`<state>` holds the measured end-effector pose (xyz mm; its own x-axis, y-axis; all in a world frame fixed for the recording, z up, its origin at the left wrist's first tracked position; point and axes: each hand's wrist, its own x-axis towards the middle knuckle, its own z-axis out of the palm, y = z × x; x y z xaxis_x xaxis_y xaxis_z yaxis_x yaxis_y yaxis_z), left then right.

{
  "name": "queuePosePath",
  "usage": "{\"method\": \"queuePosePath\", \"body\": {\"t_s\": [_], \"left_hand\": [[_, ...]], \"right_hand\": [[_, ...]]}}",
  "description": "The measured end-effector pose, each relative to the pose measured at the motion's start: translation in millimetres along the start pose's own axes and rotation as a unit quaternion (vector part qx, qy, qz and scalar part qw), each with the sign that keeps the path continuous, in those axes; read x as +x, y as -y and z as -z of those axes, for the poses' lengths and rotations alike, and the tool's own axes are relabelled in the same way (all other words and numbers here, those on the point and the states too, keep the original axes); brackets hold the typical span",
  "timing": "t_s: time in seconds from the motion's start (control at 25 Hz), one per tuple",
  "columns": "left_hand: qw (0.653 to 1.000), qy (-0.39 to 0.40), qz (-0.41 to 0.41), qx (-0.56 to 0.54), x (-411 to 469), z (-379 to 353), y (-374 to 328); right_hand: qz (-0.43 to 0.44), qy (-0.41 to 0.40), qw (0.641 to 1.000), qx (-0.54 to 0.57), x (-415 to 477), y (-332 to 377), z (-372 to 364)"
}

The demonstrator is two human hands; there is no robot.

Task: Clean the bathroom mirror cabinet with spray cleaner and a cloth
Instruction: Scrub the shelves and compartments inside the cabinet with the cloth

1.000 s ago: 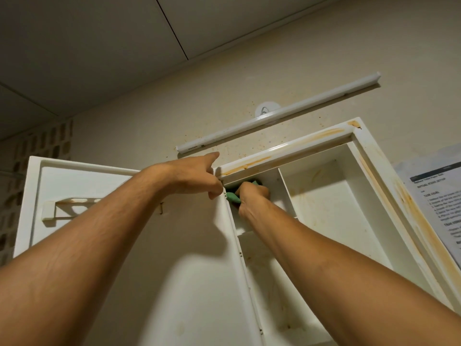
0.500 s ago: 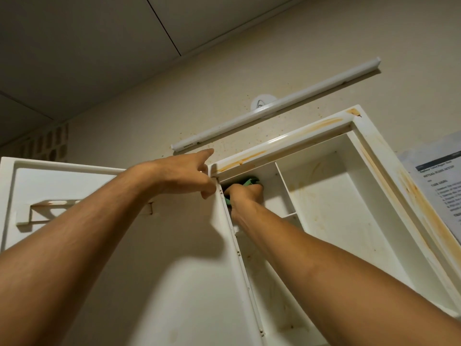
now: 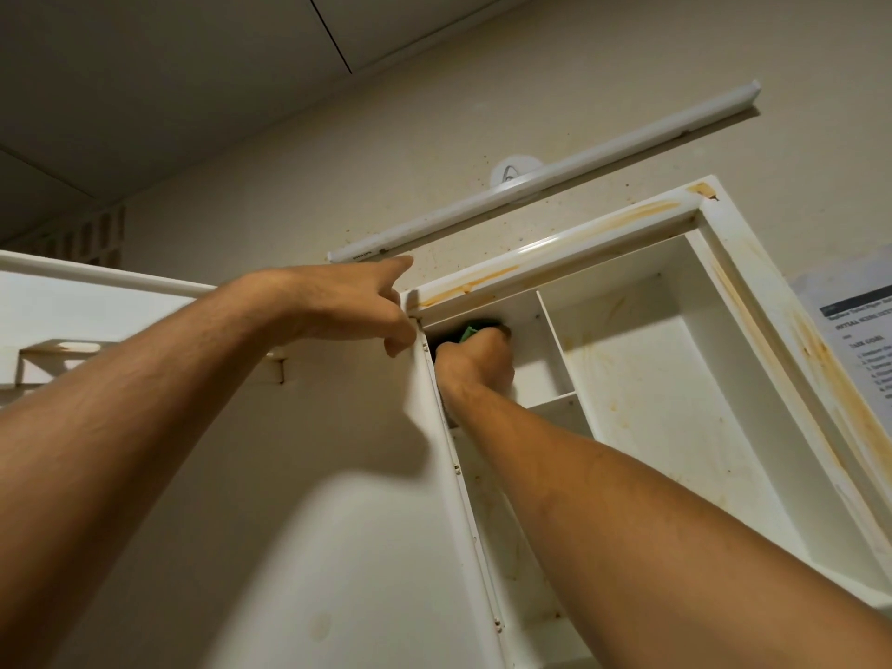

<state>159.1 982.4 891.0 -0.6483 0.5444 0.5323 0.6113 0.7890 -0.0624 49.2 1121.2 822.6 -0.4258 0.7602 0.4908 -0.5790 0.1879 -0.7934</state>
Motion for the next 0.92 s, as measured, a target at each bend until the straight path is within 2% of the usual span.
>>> {"method": "queuePosePath", "body": {"t_s": [0.24, 0.44, 0.52, 0.72, 0.92], "left_hand": [[1.000, -0.004, 0.005, -0.003, -2, -2, -3], [1.000, 0.003, 0.011, -0.019, -8, 2, -6], [1.000, -0.001, 0.014, -0.025, -10, 1, -6], [1.000, 0.002, 0.018, -0.023, -11, 1, -7], [0.999, 0.011, 0.018, -0.027, -9, 0, -5]], "right_hand": [[0.057, 0.020, 0.992, -0.111, 5, -4, 0], [0.126, 0.125, 0.937, -0.302, 8, 1, 38], [0.136, 0.131, 0.933, -0.307, 9, 1, 52], [0.138, 0.102, 0.964, -0.203, -1, 6, 58], [0.165, 0.075, 0.960, -0.215, -10, 0, 43]]}}
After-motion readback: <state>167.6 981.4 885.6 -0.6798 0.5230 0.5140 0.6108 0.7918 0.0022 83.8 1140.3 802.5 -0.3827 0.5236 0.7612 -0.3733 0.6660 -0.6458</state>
